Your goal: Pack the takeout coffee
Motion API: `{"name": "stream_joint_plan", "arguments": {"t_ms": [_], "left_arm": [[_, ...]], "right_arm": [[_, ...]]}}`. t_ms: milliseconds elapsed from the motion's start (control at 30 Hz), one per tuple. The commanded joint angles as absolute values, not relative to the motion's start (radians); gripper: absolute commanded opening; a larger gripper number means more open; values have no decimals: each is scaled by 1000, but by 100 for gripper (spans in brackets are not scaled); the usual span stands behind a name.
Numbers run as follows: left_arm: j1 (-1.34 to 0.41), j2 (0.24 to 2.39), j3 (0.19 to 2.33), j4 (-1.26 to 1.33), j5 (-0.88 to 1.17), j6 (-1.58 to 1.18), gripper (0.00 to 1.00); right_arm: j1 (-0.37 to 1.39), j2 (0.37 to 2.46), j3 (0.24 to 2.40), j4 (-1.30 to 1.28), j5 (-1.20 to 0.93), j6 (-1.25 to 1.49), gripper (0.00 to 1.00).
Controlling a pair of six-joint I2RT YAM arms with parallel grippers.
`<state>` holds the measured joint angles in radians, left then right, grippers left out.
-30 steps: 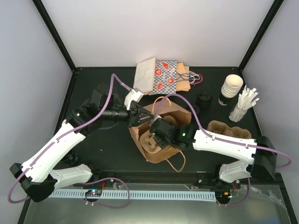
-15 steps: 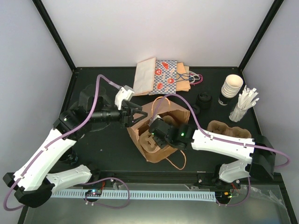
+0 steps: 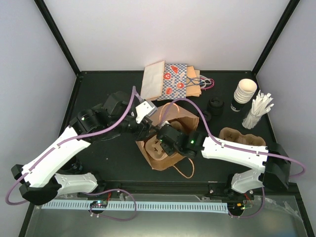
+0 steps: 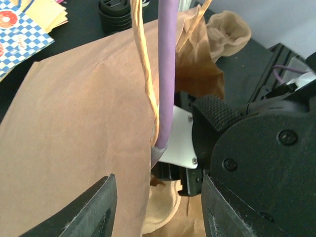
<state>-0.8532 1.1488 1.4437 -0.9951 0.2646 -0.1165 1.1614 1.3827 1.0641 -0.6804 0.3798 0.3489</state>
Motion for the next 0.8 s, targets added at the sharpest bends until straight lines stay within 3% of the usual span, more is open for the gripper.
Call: {"name": "stream_joint_plan", "arguments": {"t_ms": [0,133,300,533,767], "left_arm": [[-881,1157,1496,-1089,128,-45,49],[-903,1183,1494,-1121,73,-28,49],[-915,1198,1497,-1141,-4,-17,37],[-918,1192,1496,-1108,-26,1,3],[-919,1143,1485,-1016,47,0,2]], "right_arm": [[1157,1385,1071,-641,390,343,27],[1152,1385,1072,-639,393,338,27],[1144,1379,1063,-623,382,337,27],[1138,1379,1063,-614,373,334,27],[1138,1379,1036,-570,389,344,27]]}}
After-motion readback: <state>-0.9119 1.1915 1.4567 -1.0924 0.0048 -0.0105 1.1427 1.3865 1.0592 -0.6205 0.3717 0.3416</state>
